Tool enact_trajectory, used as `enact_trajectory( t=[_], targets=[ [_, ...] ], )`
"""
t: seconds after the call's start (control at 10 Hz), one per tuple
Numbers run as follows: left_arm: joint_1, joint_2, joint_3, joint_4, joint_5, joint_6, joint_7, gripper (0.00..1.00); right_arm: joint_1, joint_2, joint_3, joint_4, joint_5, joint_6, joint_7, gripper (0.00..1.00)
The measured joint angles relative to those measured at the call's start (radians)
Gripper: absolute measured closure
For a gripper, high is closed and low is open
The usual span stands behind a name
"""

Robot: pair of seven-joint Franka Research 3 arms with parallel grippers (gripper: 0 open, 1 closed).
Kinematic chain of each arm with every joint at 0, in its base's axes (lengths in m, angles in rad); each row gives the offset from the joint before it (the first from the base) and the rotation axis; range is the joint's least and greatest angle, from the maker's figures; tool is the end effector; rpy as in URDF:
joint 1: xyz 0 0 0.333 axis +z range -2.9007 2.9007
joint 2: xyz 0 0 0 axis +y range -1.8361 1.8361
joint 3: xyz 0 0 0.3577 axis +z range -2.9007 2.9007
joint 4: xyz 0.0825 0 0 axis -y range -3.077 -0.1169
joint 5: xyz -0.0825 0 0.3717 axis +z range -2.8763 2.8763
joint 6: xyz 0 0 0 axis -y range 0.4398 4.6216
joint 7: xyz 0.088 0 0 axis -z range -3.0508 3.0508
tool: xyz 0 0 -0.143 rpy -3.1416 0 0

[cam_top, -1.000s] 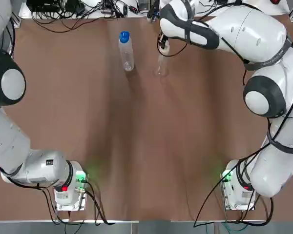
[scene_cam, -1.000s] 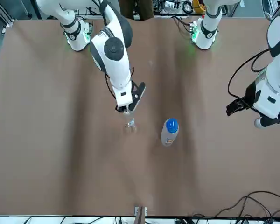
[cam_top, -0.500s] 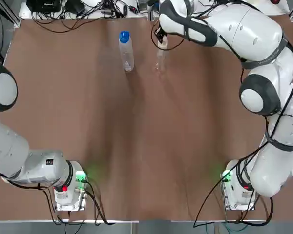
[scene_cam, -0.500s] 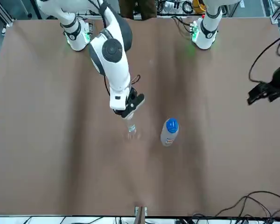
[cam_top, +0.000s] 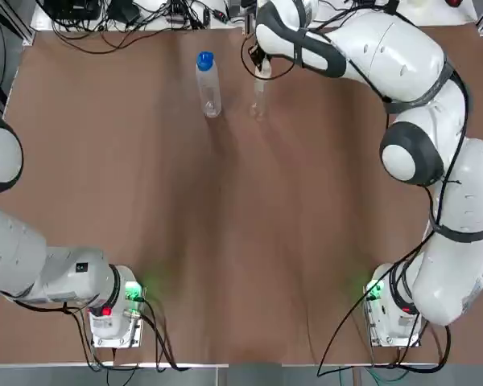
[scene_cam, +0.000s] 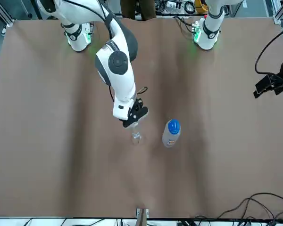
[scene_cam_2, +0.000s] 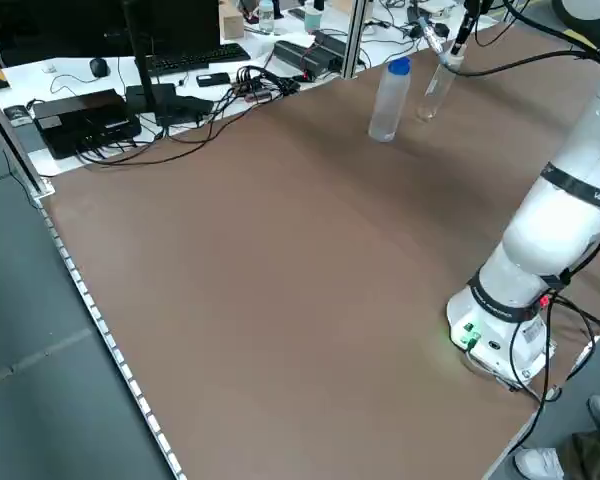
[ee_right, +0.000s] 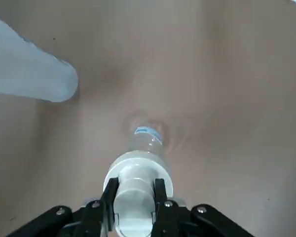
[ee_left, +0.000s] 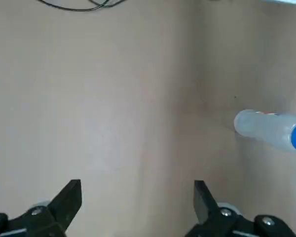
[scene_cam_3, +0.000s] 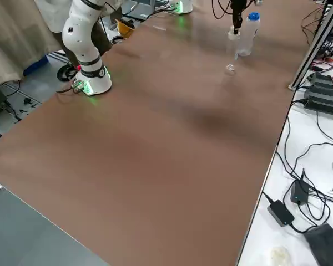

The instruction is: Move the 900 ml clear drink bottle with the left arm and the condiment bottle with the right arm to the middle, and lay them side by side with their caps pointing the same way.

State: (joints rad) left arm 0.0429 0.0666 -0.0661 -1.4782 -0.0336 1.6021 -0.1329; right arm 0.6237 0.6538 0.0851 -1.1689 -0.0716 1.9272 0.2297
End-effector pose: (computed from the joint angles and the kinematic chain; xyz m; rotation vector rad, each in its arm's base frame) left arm 0.5713 -0.0165 0.6390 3.0934 0.1704 0.0842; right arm 0.5977 0.4791 0.4221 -3.0159 -0.7385 -0.1601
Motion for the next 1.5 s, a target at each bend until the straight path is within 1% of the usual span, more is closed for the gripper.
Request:
enact_trajectory(
  t=[0.3, 0.4, 0.7, 0.9, 1.1, 1.3, 1.5],
  targets=[
    [-0.001, 0.002, -0.001, -0.007, 0.000, -0.013, 0.016, 0.00, 0.002, 0.056, -0.003, 0.089, 0.000, -0.058, 0.004, 0.66],
    [-0.005, 0.004, -0.006, -0.011, 0.000, -0.015, 0.017, 0.00, 0.002, 0.073, -0.005, 0.104, 0.000, -0.064, 0.004, 0.66],
    [-0.018, 0.023, -0.048, -0.019, -0.001, -0.017, 0.018, 0.00, 0.001, 0.088, -0.007, 0.121, 0.000, -0.074, 0.006, 0.66],
    [-0.016, 0.027, -0.051, -0.018, -0.001, -0.017, 0.018, 0.00, 0.002, 0.091, -0.008, 0.124, 0.000, -0.076, 0.007, 0.66],
    [-0.010, 0.027, -0.048, -0.012, -0.001, -0.015, 0.029, 0.00, 0.002, 0.091, -0.007, 0.124, 0.000, -0.077, 0.007, 0.64],
    [-0.007, 0.027, -0.048, -0.010, -0.001, 0.003, 0.052, 0.00, 0.002, 0.091, -0.007, 0.131, 0.000, -0.078, 0.007, 0.54],
    [-0.007, 0.027, -0.048, -0.011, -0.001, 0.035, 0.054, 0.00, 0.002, 0.091, -0.006, 0.139, 0.000, -0.101, 0.007, 0.24]
  ],
)
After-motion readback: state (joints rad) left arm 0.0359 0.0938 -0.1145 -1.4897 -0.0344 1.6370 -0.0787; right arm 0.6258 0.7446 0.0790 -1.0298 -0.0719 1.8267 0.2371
